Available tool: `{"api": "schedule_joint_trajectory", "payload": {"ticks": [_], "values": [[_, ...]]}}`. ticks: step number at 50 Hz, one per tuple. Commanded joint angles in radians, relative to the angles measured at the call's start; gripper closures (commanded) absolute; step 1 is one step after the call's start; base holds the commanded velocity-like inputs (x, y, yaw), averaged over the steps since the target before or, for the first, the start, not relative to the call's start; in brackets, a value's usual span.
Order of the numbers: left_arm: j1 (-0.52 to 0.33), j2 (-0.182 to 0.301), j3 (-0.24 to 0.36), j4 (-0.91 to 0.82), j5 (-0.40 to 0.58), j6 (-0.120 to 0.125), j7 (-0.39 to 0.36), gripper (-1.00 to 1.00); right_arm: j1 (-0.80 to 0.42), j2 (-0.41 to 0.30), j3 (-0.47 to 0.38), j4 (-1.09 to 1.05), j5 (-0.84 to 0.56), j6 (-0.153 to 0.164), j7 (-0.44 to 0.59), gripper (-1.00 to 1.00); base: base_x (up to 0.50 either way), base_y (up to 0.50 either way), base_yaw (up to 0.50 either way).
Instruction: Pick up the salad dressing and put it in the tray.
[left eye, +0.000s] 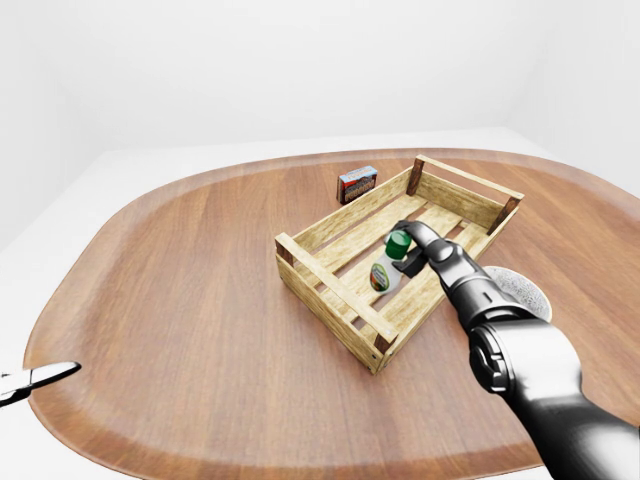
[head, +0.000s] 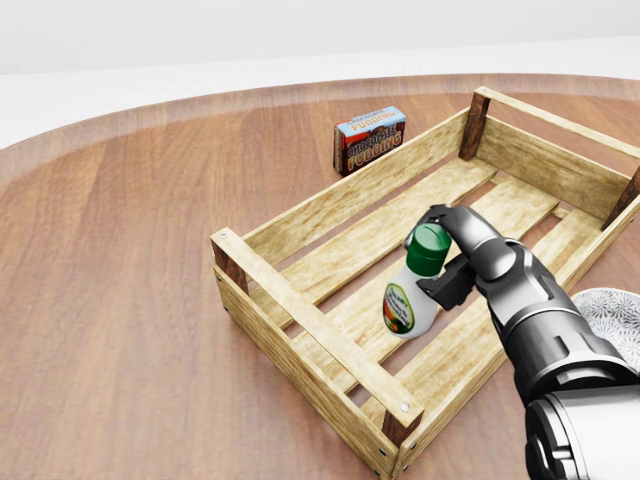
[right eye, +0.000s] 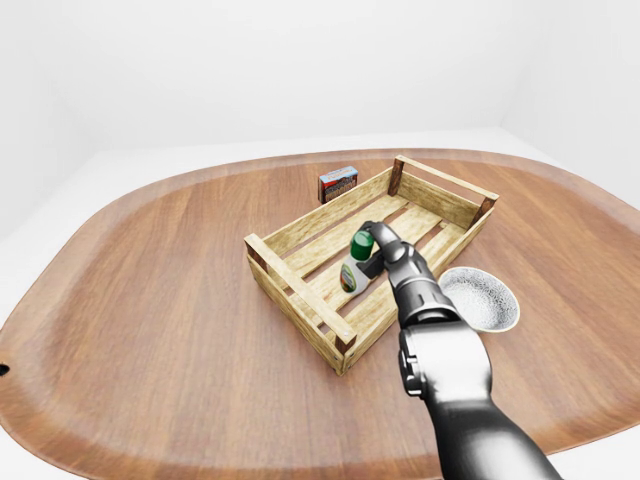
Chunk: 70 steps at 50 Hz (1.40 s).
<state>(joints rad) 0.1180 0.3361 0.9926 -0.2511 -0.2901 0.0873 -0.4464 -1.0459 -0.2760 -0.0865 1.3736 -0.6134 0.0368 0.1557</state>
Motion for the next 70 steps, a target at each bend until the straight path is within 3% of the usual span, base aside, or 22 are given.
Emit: {"api": "schedule_joint_trajectory", "payload": {"ticks": [1, 3, 7, 13, 24, 32, 70], "values": [[-0.012, -0.02, -0.08, 0.041, 0.042, 0.0, 0.04, -1.0, 0.016, 0.008, -0.038, -0.004, -0.022, -0.071, -0.02, 1.0, 0.0, 0.0, 0.0], [-0.016, -0.02, -0.091, 0.041, 0.044, 0.0, 0.051, -1.0, 0.016, 0.007, -0.045, -0.003, -0.016, -0.1, -0.026, 1.0, 0.0, 0.0, 0.0], [-0.022, -0.031, -0.126, 0.03, 0.058, 0.0, 0.076, -1.0, 0.021, 0.011, -0.051, -0.002, -0.01, -0.124, -0.027, 1.0, 0.0, 0.0, 0.0], [-0.037, -0.041, -0.174, 0.022, 0.074, 0.0, 0.115, -1.0, 0.027, 0.014, -0.056, 0.0, -0.011, -0.124, -0.019, 1.0, 0.0, 0.0, 0.0], [-0.038, -0.049, -0.206, 0.041, 0.09, 0.0, 0.139, -1.0, 0.031, 0.015, -0.063, 0.002, -0.019, -0.124, -0.001, 1.0, 0.0, 0.0, 0.0], [-0.034, -0.051, -0.207, 0.041, 0.087, 0.0, 0.135, -1.0, 0.022, 0.002, -0.051, 0.001, -0.041, -0.124, 0.034, 1.0, 0.0, 0.0, 0.0], [-0.03, -0.059, -0.221, 0.054, 0.09, 0.0, 0.134, -1.0, 0.017, -0.003, -0.054, 0.001, -0.048, -0.124, -0.025, 1.0, 0.0, 0.0, 0.0]]}}
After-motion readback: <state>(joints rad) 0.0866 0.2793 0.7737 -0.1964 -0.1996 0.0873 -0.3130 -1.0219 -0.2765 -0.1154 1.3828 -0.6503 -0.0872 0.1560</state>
